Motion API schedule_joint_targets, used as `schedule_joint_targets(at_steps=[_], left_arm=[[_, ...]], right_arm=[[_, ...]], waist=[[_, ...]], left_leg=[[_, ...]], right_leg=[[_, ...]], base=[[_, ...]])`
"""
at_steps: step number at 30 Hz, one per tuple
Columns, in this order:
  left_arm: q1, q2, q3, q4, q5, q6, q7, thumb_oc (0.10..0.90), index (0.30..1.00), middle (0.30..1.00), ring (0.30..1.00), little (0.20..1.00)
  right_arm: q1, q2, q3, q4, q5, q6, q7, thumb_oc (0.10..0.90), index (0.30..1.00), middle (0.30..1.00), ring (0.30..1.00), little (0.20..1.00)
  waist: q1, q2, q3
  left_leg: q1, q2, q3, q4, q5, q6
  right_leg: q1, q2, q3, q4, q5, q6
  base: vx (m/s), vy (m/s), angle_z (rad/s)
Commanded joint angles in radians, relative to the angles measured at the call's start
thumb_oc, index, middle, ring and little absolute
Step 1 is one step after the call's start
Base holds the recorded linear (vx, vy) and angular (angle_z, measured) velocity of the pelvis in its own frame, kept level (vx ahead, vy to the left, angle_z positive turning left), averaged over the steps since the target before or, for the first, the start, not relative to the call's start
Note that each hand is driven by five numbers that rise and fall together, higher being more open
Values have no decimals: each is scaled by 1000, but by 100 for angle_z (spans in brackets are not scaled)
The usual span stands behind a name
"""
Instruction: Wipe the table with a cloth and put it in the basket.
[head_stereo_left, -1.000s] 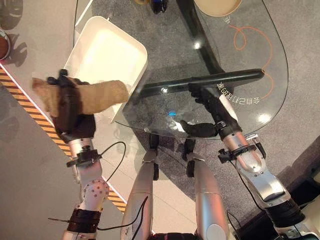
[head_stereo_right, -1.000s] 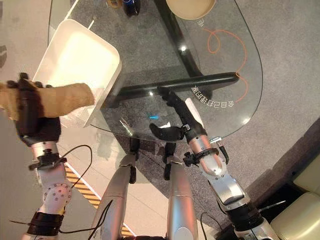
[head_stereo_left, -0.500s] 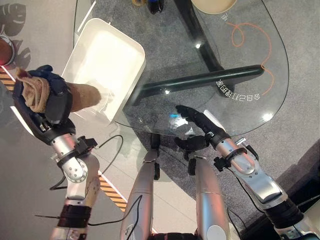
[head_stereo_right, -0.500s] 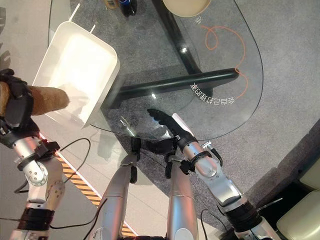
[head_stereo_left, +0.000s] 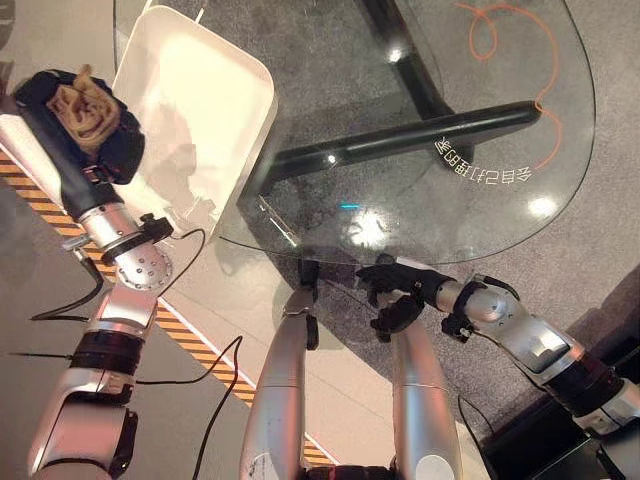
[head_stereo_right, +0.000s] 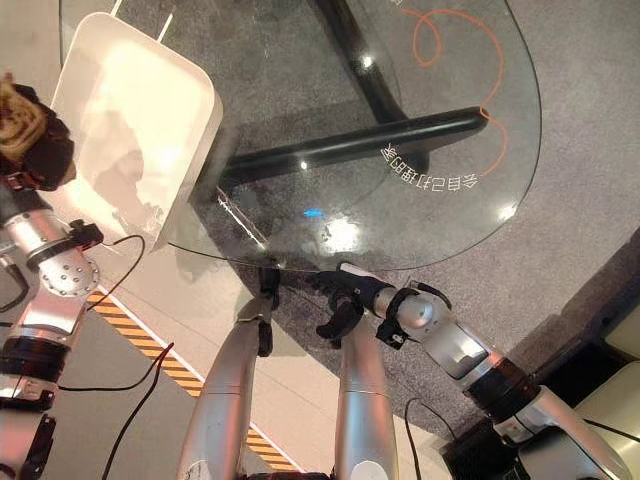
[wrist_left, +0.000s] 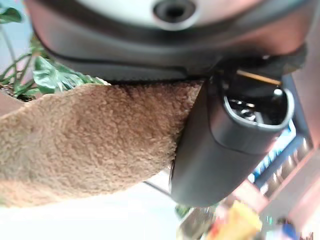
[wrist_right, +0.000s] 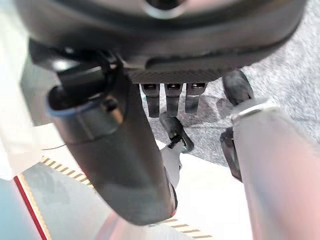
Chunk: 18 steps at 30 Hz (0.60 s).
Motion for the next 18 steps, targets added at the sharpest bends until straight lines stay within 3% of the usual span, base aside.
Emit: schedule_joint_targets(at_steps=[1,8,12,18], left_arm=[[-117,138,57,-3,46,10,97,100,300,300,300,200],[-234,152,-29,131,-81,51,-6,100,300,300,300,200],[-265,137,-62,162,-62,96,-60,100,300,300,300,200],[-284,132,-72,208,-99,143,-29,100,300,300,300,200]], right_arm=[[-1,-3,45,-57,72,-28,80,800,900,900,900,900],[-35,1,57,-31,102,-45,66,800,900,900,900,900],[-59,11,57,-40,115,-26,58,800,900,900,900,900],[-74,8,43,-33,137,-12,28,800,900,900,900,900]], waist=[[-35,9,-27],[-51,-3,-27],[-55,-12,-27],[-62,-31,-27]], left_leg=[[-4,-43,60,62,-92,21],[-50,-40,66,65,-87,16],[-62,-41,67,59,-83,17],[-79,-40,65,53,-78,13]], right_leg=[[2,71,30,-102,45,14],[-45,74,40,-104,59,24],[-60,80,44,-108,66,27],[-73,88,47,-120,75,28]], base=[[12,85,-2],[9,49,-2],[0,0,0],[0,0,0]])
